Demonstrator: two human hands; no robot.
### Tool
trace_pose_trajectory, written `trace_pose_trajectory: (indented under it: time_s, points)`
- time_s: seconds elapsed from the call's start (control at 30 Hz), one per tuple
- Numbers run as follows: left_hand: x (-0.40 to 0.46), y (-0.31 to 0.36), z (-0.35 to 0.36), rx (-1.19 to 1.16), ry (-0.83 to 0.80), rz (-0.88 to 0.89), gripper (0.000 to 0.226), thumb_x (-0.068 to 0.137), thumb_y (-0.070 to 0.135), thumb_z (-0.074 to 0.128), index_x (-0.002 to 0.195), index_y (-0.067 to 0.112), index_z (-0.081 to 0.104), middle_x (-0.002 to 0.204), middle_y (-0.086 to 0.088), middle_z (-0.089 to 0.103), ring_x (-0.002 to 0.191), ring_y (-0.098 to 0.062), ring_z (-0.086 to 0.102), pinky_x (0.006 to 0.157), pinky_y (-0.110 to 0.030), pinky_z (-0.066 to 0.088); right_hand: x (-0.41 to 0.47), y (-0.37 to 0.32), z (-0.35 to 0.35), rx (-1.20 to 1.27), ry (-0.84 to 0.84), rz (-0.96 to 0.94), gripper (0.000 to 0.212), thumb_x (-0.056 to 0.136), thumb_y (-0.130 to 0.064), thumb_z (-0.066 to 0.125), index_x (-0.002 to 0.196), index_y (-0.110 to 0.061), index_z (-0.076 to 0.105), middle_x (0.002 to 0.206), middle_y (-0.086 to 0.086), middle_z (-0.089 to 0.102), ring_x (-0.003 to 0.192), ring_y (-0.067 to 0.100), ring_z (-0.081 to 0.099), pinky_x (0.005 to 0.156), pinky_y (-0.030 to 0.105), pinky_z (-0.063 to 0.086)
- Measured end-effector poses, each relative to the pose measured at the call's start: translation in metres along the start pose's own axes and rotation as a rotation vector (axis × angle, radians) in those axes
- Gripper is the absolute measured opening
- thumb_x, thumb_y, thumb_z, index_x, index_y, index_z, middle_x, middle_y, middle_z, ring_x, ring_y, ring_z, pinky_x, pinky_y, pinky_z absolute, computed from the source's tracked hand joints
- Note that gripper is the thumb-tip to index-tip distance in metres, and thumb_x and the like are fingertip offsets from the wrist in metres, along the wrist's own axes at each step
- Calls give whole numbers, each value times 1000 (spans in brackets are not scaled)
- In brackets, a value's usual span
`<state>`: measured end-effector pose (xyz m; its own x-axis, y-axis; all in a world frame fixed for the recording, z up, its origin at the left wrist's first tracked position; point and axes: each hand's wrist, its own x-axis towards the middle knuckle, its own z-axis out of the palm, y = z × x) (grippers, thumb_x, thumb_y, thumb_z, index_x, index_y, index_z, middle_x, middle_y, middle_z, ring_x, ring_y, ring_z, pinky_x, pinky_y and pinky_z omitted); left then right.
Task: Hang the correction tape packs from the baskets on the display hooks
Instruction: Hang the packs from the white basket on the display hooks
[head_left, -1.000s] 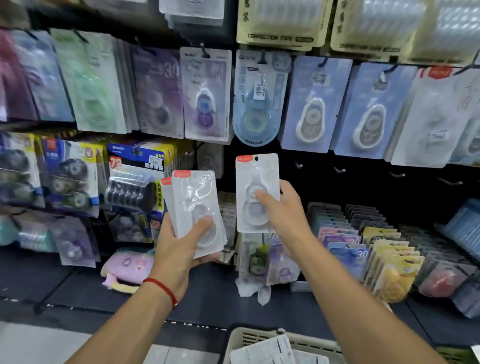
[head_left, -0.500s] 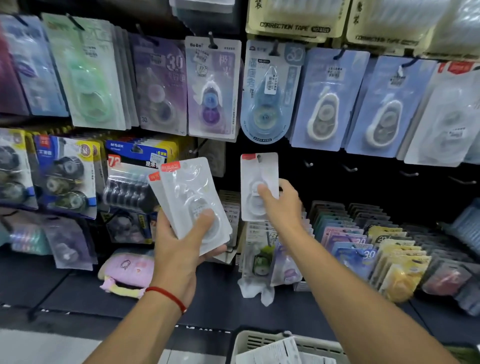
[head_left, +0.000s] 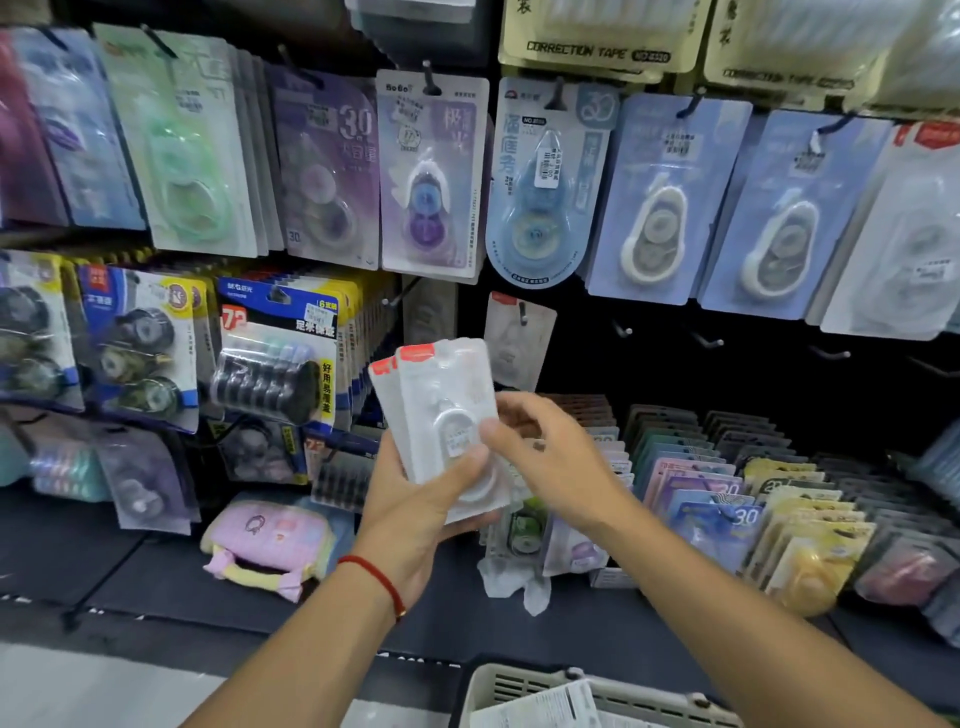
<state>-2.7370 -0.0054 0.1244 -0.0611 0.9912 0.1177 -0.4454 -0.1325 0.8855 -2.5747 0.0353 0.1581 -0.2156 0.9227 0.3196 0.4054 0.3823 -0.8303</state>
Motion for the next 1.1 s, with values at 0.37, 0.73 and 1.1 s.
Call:
trace_pose_trajectory:
  time_s: [0.37,0.73,1.1]
  points:
    - [-10,4,7,37,-74,-65,51,90,57,73,135,38,59,127,-2,75,109,-32,76,76,-52,64,-17,-3,-18,214,64,122,18,99,-37,71,111,-23,71,104,-9,80,97,11,77,84,40,63]
    - [-5,16,-6,176,376,47,29,99,49,65,116,26,68,112,-1,78,103,-27,77,83,-62,63,4,-16,-22,190,234,89,20,105,-42,58,120,-30,54,111,-12,68,99,6,68,76,27,51]
    - [-6,17,-14,115,181,63,37,90,18,80,123,24,65,112,-1,79,95,-22,79,61,-42,64,13,25,-3,157,318,92,19,100,-42,65,117,-43,55,108,-21,73,99,-2,71,76,21,57]
